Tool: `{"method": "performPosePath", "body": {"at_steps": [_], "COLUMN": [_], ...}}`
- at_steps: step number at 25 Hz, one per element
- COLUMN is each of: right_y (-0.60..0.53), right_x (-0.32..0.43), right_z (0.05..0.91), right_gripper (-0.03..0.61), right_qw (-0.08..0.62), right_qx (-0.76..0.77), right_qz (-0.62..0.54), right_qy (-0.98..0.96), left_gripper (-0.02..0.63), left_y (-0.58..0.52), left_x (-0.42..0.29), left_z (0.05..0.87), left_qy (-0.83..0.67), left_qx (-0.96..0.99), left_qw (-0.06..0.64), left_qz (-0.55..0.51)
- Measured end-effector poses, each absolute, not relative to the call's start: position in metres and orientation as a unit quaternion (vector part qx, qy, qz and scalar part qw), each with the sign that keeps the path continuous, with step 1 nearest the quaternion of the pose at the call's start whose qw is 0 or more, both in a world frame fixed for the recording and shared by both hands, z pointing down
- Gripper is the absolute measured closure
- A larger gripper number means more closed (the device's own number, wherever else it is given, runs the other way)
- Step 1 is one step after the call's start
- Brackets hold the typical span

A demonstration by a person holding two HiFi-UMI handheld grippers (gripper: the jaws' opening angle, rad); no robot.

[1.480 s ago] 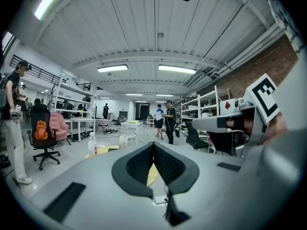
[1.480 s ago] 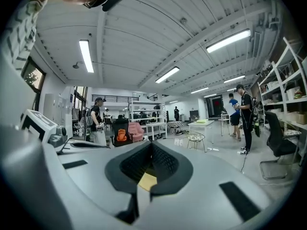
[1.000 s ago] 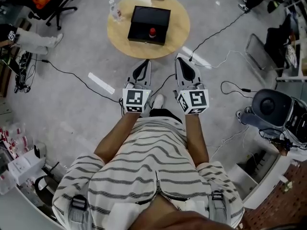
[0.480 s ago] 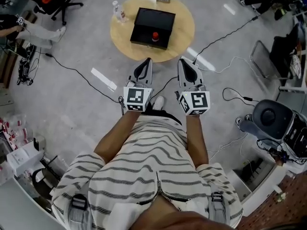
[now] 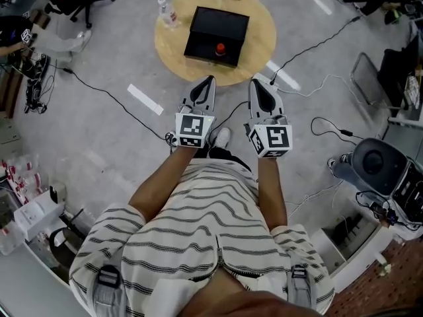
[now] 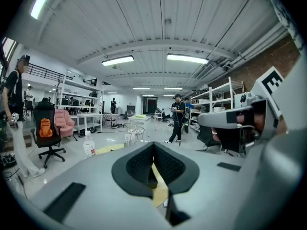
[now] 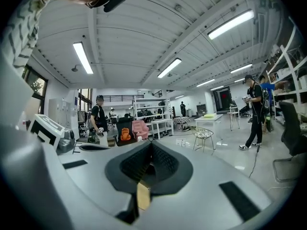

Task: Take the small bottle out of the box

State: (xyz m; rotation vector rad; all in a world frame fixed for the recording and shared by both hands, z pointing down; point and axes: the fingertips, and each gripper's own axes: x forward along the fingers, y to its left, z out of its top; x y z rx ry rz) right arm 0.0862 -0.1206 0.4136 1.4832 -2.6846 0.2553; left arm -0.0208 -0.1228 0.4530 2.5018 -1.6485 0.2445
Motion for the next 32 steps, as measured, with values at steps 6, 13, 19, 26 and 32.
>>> {"method": "performPosePath", "body": {"at_steps": [6, 13, 19, 26, 32], "right_y": [-0.132, -0.146, -0.148, -0.153, -0.158], "right_x": [0.078, 0.077, 0.075, 0.073, 0.072], "right_z": [0.425, 0.439, 0.451, 0.464, 0.474], "right_gripper": [0.568, 0.568, 0.568, 0.568, 0.568], "right_qw": [0.038, 0.045, 0.054, 0.065, 0.072], "right_qx": [0.489, 0.501, 0.505, 0.508, 0.506], "right_qz": [0.096, 0.108, 0.119, 0.128, 0.127], "right_qy": [-0.866, -0.858, -0.853, -0.85, -0.85], "left_gripper": [0.592, 0.591, 0.591, 0.589, 0.588], "left_y": [-0.14, -0.167, -0.185, -0.202, -0.211], "left_x": [-0.021, -0.02, -0.022, -0.025, -0.024], "left_z": [0.465, 0.486, 0.504, 0.528, 0.547], "left_qy": [-0.532, -0.523, -0.522, -0.523, -0.521], "left_qx": [0.838, 0.842, 0.84, 0.834, 0.832], "left_qw": [0.075, 0.091, 0.105, 0.124, 0.139], "left_qz": [0.091, 0.099, 0.107, 0.125, 0.132]}}
